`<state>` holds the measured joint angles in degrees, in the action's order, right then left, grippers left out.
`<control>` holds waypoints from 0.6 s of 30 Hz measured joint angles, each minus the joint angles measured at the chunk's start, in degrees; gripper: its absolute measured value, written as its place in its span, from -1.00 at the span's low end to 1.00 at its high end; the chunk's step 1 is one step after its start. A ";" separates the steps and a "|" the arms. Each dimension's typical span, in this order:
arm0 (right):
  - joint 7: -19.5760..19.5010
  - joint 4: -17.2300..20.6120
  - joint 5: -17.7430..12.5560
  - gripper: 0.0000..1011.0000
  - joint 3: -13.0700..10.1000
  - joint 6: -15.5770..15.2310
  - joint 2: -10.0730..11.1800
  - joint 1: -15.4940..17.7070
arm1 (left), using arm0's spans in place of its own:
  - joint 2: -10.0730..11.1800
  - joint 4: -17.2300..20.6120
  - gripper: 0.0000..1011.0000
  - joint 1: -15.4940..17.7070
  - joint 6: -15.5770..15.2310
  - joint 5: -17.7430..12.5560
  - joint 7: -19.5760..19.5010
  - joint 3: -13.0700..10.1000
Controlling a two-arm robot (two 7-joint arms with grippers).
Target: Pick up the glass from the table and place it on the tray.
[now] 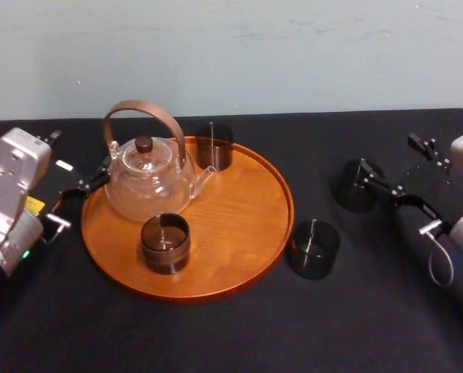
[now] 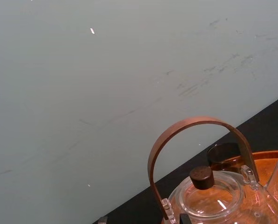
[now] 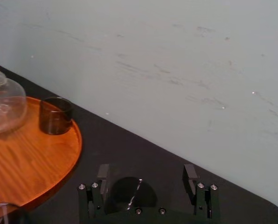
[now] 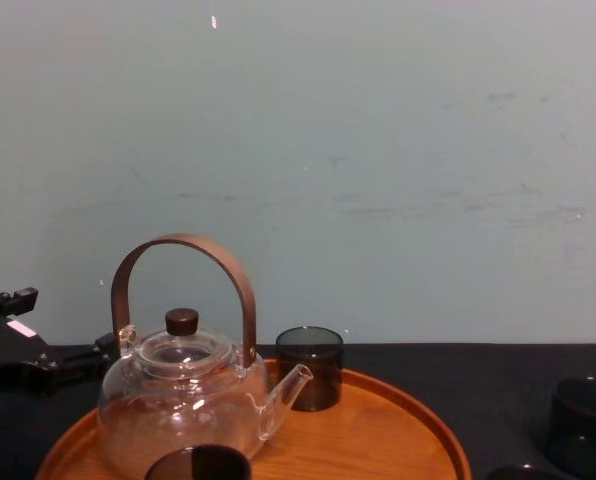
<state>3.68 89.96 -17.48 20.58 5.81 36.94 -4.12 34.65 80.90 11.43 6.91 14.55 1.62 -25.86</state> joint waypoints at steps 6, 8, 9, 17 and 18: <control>1.49 3.88 -1.30 0.98 -1.38 -2.43 1.33 2.95 | 0.00 0.00 0.98 0.00 0.00 0.00 0.00 0.00; 1.90 4.81 -1.75 0.98 -1.76 -2.91 1.59 3.72 | 0.00 0.00 0.98 0.00 0.00 0.00 0.00 0.00; 2.25 5.52 -2.06 0.98 -2.11 -3.28 1.80 4.44 | 0.00 0.00 0.98 0.00 0.00 0.00 0.00 0.00; 3.91 8.60 -2.75 0.98 -3.47 -4.20 2.42 7.82 | 0.00 0.00 0.98 0.00 0.00 0.00 0.00 0.00; 4.04 8.71 -2.78 0.98 -3.53 -4.23 2.42 7.98 | 0.00 0.00 0.98 0.00 0.00 0.00 0.00 0.00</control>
<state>7.73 98.66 -20.26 17.05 1.58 39.36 3.86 34.64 80.90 11.43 6.91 14.55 1.62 -25.86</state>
